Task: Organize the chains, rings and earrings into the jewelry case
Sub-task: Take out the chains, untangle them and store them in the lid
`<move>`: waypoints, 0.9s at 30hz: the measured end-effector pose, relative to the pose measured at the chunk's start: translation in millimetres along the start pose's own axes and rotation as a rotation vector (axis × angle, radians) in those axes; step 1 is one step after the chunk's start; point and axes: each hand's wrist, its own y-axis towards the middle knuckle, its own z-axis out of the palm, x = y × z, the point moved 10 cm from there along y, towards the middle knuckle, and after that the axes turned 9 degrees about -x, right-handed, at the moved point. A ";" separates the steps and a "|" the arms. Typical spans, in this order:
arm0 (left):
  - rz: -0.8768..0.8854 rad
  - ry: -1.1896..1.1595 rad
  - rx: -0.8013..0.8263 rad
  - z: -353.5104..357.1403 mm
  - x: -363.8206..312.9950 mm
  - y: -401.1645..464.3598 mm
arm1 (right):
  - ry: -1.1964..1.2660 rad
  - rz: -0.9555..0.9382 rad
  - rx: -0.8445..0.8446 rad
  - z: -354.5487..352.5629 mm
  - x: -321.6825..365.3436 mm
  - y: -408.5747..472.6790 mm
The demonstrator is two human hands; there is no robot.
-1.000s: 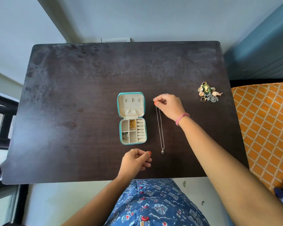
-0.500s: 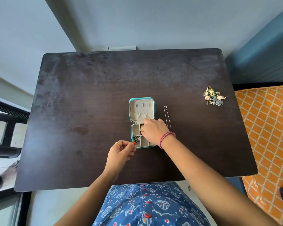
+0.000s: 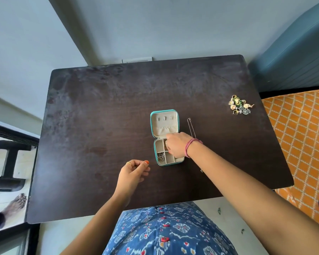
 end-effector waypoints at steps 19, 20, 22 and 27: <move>0.549 -0.013 0.213 8.8 -156.2 -14.4 | 1.238 0.021 -0.298 -150.1 -14.9 -51.5; 0.606 -0.008 0.268 14.8 -173.3 -20.9 | 1.268 -0.002 -0.317 -163.8 -12.6 -54.3; 0.671 -0.025 0.341 22.7 -202.6 -30.5 | 1.305 -0.034 -0.352 -188.8 -8.6 -59.1; 0.729 -0.079 0.434 32.6 -247.5 -46.4 | 1.361 -0.074 -0.425 -234.7 -6.6 -64.8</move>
